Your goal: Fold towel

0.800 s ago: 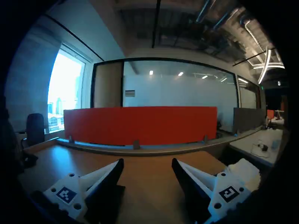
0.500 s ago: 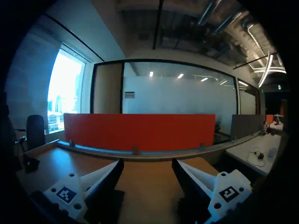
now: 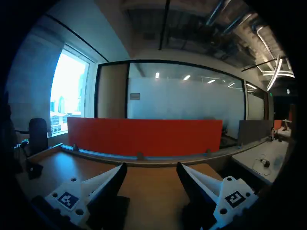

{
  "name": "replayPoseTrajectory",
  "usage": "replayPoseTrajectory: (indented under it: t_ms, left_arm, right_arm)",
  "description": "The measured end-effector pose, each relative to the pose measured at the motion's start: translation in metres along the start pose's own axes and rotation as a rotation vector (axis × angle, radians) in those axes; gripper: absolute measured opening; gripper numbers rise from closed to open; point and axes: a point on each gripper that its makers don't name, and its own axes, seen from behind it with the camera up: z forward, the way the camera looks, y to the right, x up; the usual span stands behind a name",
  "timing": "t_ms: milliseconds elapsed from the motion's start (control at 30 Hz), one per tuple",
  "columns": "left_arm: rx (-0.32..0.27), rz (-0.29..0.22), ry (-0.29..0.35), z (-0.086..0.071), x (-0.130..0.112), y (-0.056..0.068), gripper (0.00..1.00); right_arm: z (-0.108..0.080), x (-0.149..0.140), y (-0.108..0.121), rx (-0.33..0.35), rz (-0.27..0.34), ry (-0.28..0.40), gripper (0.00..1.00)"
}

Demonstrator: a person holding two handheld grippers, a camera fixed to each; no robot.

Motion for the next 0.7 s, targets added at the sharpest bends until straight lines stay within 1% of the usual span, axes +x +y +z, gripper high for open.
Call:
replayPoseTrajectory:
  t_ms: [100, 200, 300, 400, 500, 600, 700]
  left_arm:
    - [-0.039, 0.02, -0.033, 0.0, -0.004, 0.006, 0.98]
    - [-0.087, 0.041, -0.076, -0.001, -0.01, 0.014, 0.97]
    - [-0.153, 0.058, -0.127, -0.002, -0.018, 0.026, 0.97]
    - [-0.214, 0.071, -0.169, -0.005, -0.024, 0.037, 0.97]
    - [-0.255, 0.08, -0.199, -0.006, -0.028, 0.042, 0.98]
    - [-0.274, 0.089, -0.215, -0.006, -0.03, 0.044, 0.98]
    - [-0.28, 0.098, -0.223, -0.006, -0.032, 0.044, 0.98]
  right_arm:
    - [-0.001, -0.004, -0.01, 0.059, -0.032, -0.04, 0.99]
    - [-0.002, -0.014, -0.024, 0.134, -0.062, -0.1, 0.99]
    - [-0.004, -0.025, -0.037, 0.206, -0.085, -0.169, 1.0]
    - [-0.006, -0.031, -0.046, 0.263, -0.119, -0.215, 1.0]
    - [-0.009, -0.034, -0.052, 0.305, -0.158, -0.249, 1.0]
    - [-0.008, -0.034, -0.055, 0.329, -0.184, -0.271, 1.0]
    - [-0.008, -0.035, -0.058, 0.343, -0.191, -0.28, 1.0]
